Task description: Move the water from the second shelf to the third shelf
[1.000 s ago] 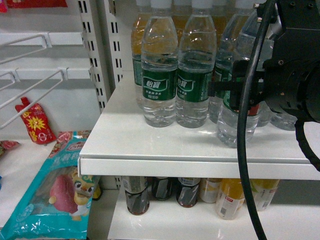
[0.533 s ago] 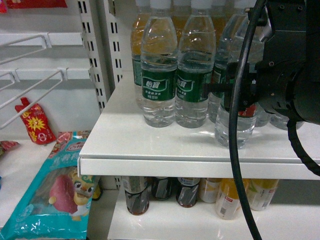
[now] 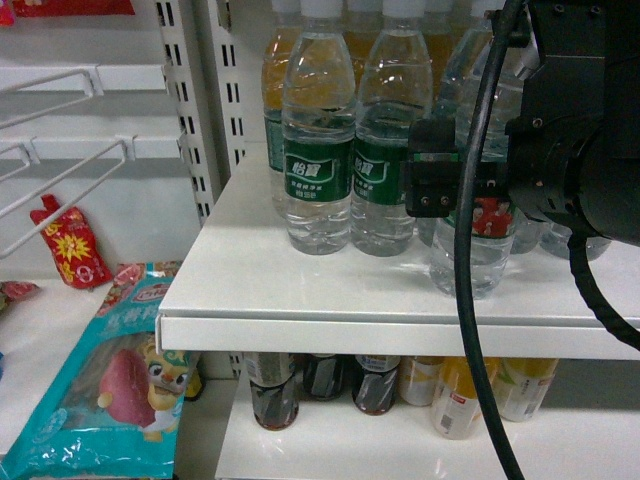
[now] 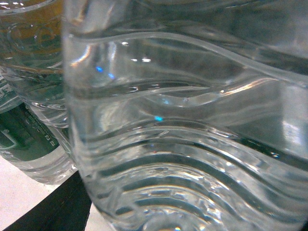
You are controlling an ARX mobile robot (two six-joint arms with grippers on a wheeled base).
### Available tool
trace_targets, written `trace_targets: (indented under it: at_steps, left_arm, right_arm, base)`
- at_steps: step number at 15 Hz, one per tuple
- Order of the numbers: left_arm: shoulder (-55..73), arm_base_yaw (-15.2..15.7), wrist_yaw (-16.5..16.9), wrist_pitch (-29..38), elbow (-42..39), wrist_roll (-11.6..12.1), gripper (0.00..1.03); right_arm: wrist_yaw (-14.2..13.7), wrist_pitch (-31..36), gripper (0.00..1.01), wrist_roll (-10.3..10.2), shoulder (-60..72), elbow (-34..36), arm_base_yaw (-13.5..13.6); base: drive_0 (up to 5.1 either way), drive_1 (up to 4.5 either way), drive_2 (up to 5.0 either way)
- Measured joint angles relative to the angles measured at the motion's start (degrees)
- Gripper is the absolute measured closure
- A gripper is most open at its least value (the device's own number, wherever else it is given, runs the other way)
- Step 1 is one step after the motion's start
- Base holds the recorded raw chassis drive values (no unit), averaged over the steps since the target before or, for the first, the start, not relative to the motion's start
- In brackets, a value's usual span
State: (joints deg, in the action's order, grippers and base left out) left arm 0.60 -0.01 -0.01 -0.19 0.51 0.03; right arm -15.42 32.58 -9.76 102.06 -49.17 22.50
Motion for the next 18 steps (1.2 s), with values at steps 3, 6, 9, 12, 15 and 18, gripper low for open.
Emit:
trace_targets:
  at_steps: [3, 6, 9, 12, 15, 18]
  left_arm:
    - [0.0, 0.0, 0.0, 0.0, 0.0, 0.0, 0.05]
    - [0.0, 0.0, 0.0, 0.0, 0.0, 0.0, 0.05]
    - [0.0, 0.0, 0.0, 0.0, 0.0, 0.0, 0.05]
    - [0.0, 0.0, 0.0, 0.0, 0.0, 0.0, 0.05]
    - [0.0, 0.0, 0.0, 0.0, 0.0, 0.0, 0.05]
    - [0.0, 0.0, 0.0, 0.0, 0.0, 0.0, 0.05]
  right_arm:
    - [0.3, -0.5, 0.03, 0.3, 0.0, 0.0, 0.0]
    - [0.6, -1.3, 0.03, 0.5, -1.0, 0.1, 0.0]
    - [2.1, -2.7, 0.03, 0.9, -4.8, 1.8, 0.0]
    - [5.4, -4.6, 0.03, 1.4, -9.0, 5.3, -0.2]
    - [9.4, -6.9, 0.03, 1.5, -16.4, 9.4, -1.6]
    - [12.9, -10.4, 0.03, 1.9, -27.6, 15.2, -4.4]
  base:
    - [0.0, 0.0, 0.0]
    - [0.0, 0.0, 0.0]
    - [0.0, 0.0, 0.0]
    - [0.0, 0.0, 0.0]
    - [0.0, 0.0, 0.0]
    - [0.0, 0.0, 0.0]
